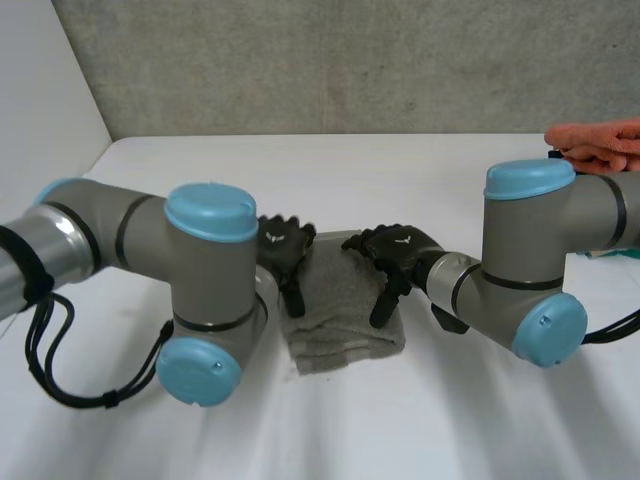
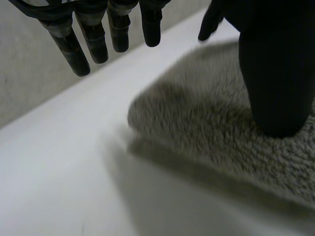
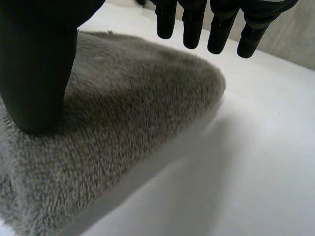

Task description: Fold the laundry.

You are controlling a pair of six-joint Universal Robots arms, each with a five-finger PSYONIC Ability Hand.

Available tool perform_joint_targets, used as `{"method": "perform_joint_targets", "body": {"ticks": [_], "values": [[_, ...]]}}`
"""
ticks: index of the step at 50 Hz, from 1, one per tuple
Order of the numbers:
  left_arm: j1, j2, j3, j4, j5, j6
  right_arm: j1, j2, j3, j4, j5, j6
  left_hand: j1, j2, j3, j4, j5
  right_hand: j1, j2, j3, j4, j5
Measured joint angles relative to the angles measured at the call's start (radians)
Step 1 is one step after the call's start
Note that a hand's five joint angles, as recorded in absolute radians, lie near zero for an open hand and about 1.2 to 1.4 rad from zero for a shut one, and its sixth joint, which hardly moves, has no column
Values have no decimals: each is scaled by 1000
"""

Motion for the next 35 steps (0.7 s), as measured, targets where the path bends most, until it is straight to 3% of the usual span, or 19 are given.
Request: {"method": "perform_joint_targets", "body": {"ticks": [7, 13, 25, 30, 35], "values": [[-47, 1, -55, -44, -58, 3, -2, 31, -11, 0, 0, -36, 0, 0, 0, 0, 0, 0, 0, 0, 0, 0], [-103, 33, -104, -53, -65, 3, -2, 36, -11, 4, 4, -156, 0, 0, 0, 0, 0, 0, 0, 0, 0, 0], [-90, 107, -45, -45, -59, 4, -2, -85, 42, -12, 22, -284, -1, 0, 0, 0, 0, 0, 0, 0, 0, 0], [-50, 202, -30, -36, -36, 4, 0, -184, 177, -110, 22, -280, -2, 0, 0, 0, 0, 0, 0, 0, 0, 0], [-7, 290, -41, -29, 89, 3, 16, -295, 438, -316, 19, -276, -3, 0, 0, 0, 0, 0, 0, 0, 0, 0]]}}
